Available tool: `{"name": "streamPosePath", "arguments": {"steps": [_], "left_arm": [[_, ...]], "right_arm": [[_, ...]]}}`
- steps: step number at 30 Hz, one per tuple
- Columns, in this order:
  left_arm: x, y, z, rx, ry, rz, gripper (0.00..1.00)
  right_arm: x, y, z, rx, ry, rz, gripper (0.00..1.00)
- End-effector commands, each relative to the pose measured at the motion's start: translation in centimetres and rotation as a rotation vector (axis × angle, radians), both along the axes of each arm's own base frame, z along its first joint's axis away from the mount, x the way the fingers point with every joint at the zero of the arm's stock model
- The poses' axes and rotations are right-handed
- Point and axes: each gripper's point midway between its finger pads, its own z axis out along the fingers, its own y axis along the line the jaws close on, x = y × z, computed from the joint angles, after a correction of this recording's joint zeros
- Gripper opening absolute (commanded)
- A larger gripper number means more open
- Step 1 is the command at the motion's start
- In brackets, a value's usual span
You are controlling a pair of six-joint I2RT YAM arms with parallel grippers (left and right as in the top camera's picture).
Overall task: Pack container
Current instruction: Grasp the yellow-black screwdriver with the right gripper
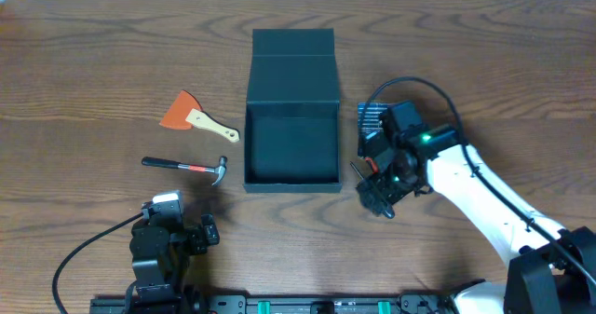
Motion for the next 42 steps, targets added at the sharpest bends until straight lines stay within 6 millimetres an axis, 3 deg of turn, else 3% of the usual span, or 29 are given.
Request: {"name": "streamPosePath", "arguments": {"steps": [1, 7, 16, 28, 35, 37, 42], "left_arm": [[-0.1, 0.1, -0.5, 0.011, 0.016, 0.003, 0.99], [-0.1, 0.1, -0.5, 0.011, 0.016, 0.003, 0.99], [-0.1, 0.1, -0.5, 0.011, 0.016, 0.003, 0.99], [-0.1, 0.1, -0.5, 0.011, 0.016, 0.003, 0.99], [-0.1, 0.1, -0.5, 0.011, 0.016, 0.003, 0.99], [-0.1, 0.1, -0.5, 0.011, 0.016, 0.003, 0.99], [-0.1, 0.1, -0.5, 0.011, 0.016, 0.003, 0.99]], "right_arm": [[-2.1, 1.5, -0.6, -0.009, 0.044, 0.066, 0.99], [-3.8, 0.7, -2.6, -0.142, 0.034, 0.003, 0.99], [-5.7, -0.5, -5.4, -0.163, 0.068, -0.076, 0.91], [-3.0, 0.1, -5.7, -0.139, -0.051, -0.173, 0.88], [-3.3, -0.1, -6.9, -0.160, -0.024, -0.172, 0.77], [-3.6, -0.3, -7.6, -0.178, 0.000, -0.173, 0.71], [-3.6, -0.3, -7.7, -0.184, 0.008, -0.191, 0.27]]}}
